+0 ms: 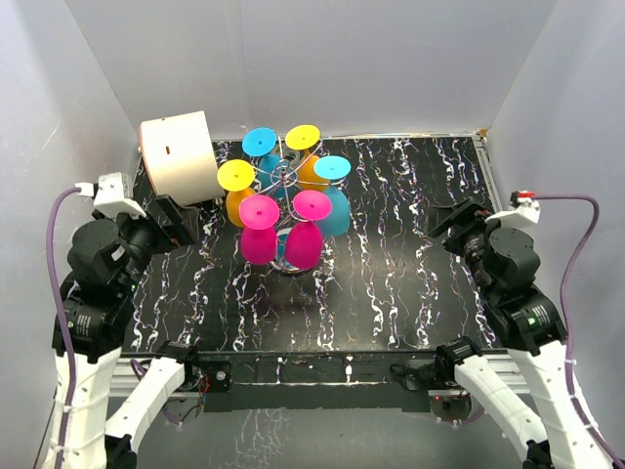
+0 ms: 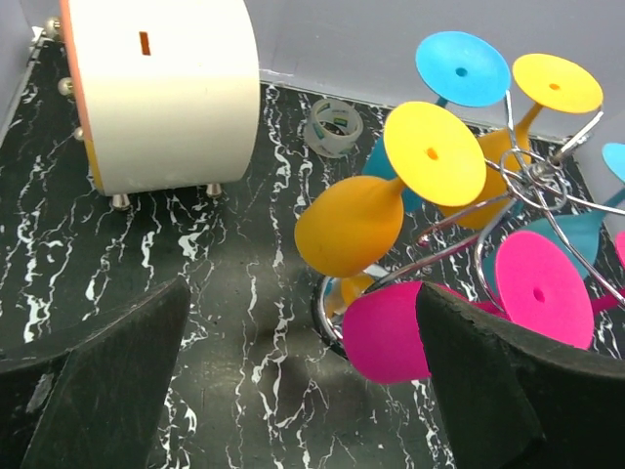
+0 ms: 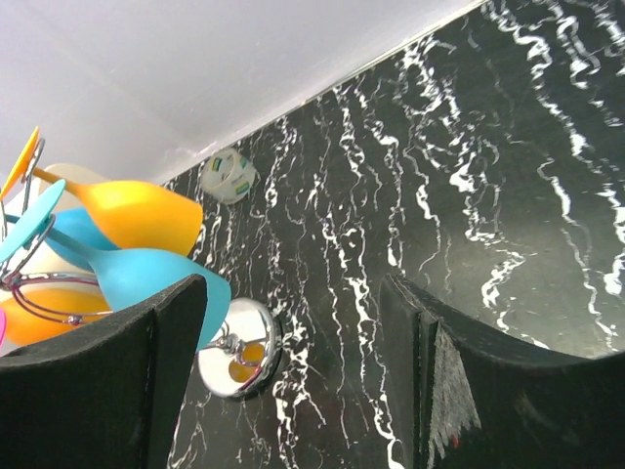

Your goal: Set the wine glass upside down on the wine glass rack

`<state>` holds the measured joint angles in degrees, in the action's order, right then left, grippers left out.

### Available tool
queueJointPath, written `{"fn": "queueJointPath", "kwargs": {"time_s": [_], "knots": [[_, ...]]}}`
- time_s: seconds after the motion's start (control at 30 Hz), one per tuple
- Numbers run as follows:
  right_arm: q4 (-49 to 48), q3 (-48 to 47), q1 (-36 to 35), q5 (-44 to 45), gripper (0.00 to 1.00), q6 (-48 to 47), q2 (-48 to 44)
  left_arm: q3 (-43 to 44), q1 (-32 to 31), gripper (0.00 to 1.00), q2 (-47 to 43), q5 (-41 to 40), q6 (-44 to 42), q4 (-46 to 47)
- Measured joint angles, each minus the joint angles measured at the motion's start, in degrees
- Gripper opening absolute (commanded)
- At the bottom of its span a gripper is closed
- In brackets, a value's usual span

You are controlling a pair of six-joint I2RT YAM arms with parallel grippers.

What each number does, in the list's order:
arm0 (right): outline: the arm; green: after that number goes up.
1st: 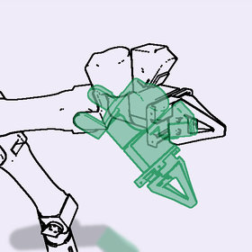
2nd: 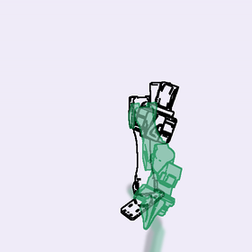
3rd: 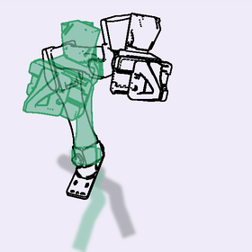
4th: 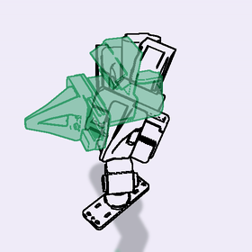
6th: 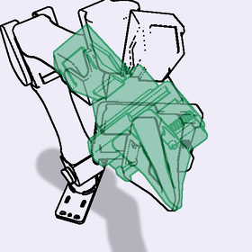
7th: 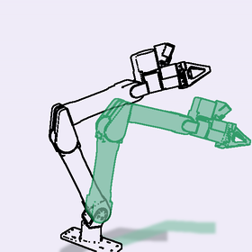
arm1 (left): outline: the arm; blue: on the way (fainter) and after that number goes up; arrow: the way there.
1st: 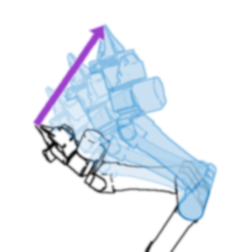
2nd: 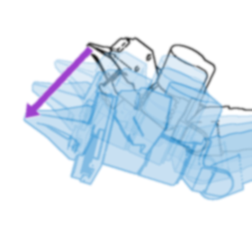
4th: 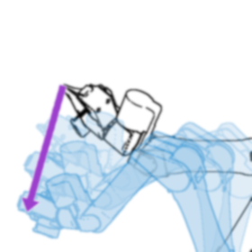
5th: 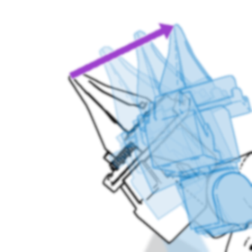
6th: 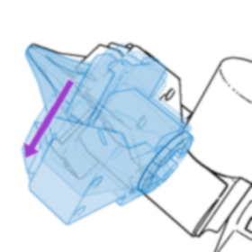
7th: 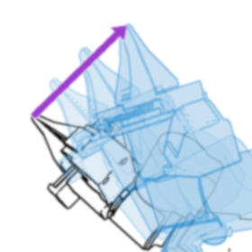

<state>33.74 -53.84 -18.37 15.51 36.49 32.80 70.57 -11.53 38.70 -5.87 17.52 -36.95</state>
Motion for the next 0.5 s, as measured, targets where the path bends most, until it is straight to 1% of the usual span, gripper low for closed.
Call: {"fn": "queueJointPath", "kwargs": {"time_s": [0.13, 0.33, 0.5], "knots": [[2.40, -1.60, 0.00, 4.07, 0.71, -1.22, -3.45, -2.25, 0.00, 0.99, -3.34, 1.70, 0.37, 1.33], [2.71, -4.46, 0.00, 6.84, 0.74, -2.58, -10.21, -2.73, -0.02, 0.99, -9.14, -2.12, 2.32, 2.67], [2.71, -4.59, 0.00, 7.54, 0.74, -3.34, -13.73, -2.73, -0.02, 0.99, -10.01, -3.91, 3.50, 2.45]]}}
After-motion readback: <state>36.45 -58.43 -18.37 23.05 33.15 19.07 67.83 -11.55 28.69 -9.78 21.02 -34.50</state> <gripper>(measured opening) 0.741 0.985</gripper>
